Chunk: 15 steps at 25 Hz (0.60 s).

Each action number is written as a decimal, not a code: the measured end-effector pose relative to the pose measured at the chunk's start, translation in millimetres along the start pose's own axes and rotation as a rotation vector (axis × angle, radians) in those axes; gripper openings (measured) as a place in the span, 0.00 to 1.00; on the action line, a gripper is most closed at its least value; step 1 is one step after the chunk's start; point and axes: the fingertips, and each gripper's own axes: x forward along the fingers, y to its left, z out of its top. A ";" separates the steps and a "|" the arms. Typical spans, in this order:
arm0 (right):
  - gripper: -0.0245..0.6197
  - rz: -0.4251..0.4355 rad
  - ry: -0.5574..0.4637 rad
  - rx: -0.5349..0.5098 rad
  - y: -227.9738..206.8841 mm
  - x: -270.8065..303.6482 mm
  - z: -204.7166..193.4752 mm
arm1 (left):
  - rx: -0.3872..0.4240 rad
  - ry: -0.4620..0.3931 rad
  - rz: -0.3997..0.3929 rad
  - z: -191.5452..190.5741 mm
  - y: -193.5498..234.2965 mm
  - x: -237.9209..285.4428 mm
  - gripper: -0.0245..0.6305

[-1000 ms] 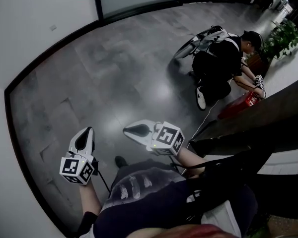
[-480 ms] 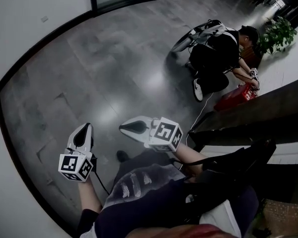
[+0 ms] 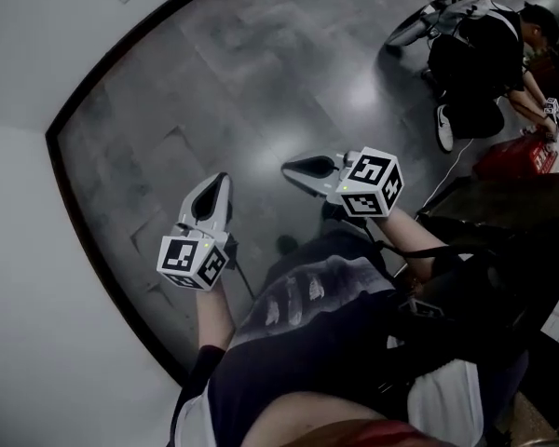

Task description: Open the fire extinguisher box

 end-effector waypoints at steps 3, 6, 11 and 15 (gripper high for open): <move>0.04 0.053 -0.026 0.008 -19.0 -4.6 22.5 | 0.038 0.023 -0.013 14.0 -20.3 30.9 0.04; 0.04 0.086 -0.043 0.022 -34.6 -15.2 31.0 | 0.058 0.032 -0.014 23.2 -34.2 50.6 0.04; 0.04 0.116 -0.056 0.043 -61.8 -30.5 36.7 | 0.054 0.045 0.059 28.4 -31.0 64.9 0.04; 0.04 0.139 -0.062 0.068 -77.4 -31.8 42.3 | 0.071 0.060 0.102 34.9 -25.3 70.5 0.04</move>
